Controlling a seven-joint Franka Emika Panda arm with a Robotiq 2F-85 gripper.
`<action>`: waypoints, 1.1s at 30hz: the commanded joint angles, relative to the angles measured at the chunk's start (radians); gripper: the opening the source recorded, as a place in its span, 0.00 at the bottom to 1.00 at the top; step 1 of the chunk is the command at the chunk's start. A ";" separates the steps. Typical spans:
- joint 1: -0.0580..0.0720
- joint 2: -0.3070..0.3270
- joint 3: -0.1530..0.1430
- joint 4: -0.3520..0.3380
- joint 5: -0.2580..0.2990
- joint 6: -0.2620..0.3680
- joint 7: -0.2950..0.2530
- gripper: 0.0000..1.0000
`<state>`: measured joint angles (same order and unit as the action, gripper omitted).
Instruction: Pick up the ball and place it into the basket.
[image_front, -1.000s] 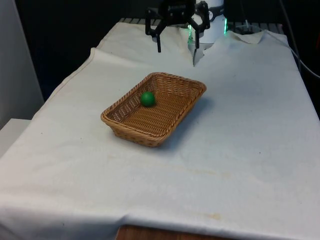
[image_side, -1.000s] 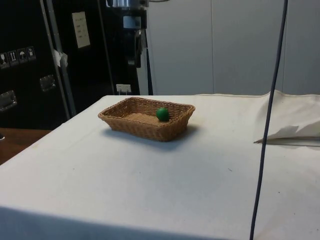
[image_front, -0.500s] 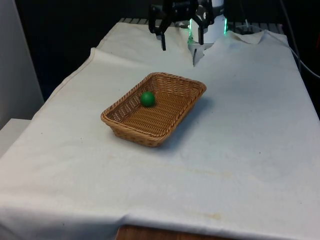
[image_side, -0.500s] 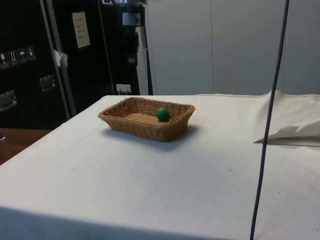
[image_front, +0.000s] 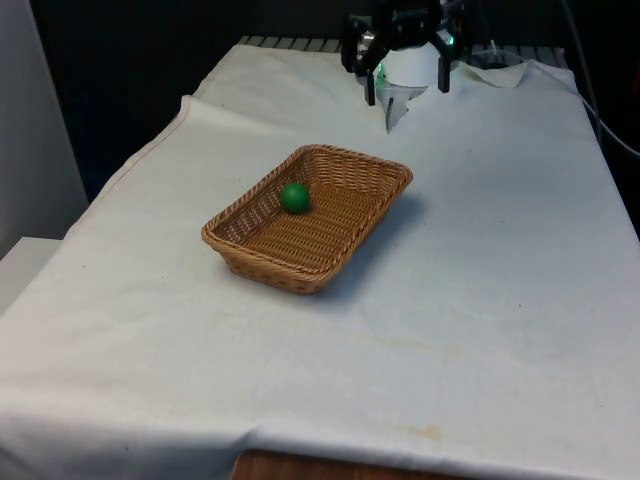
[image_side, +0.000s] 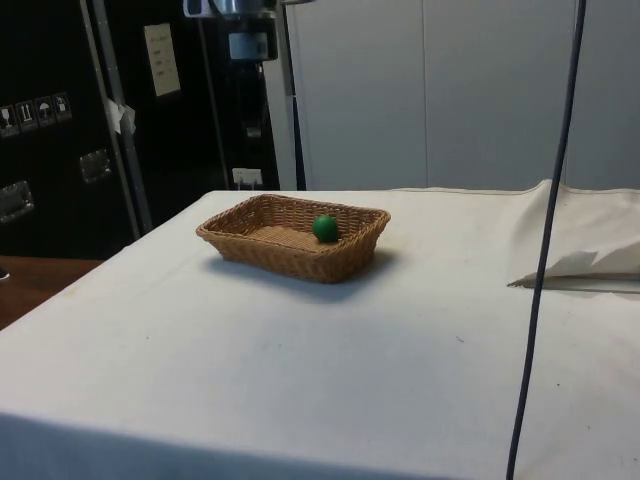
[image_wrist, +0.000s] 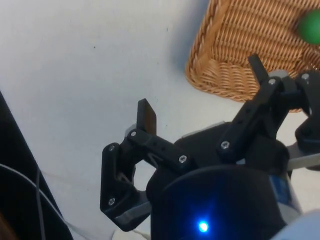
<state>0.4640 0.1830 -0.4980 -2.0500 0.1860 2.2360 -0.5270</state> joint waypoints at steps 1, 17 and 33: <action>0.003 0.003 0.000 0.004 -0.013 -0.016 0.018 1.00; 0.000 -0.002 0.000 0.016 -0.011 -0.051 0.116 1.00; 0.000 -0.008 -0.003 0.049 -0.043 -0.065 0.232 1.00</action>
<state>0.4610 0.1780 -0.4970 -2.0030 0.1560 2.1790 -0.3120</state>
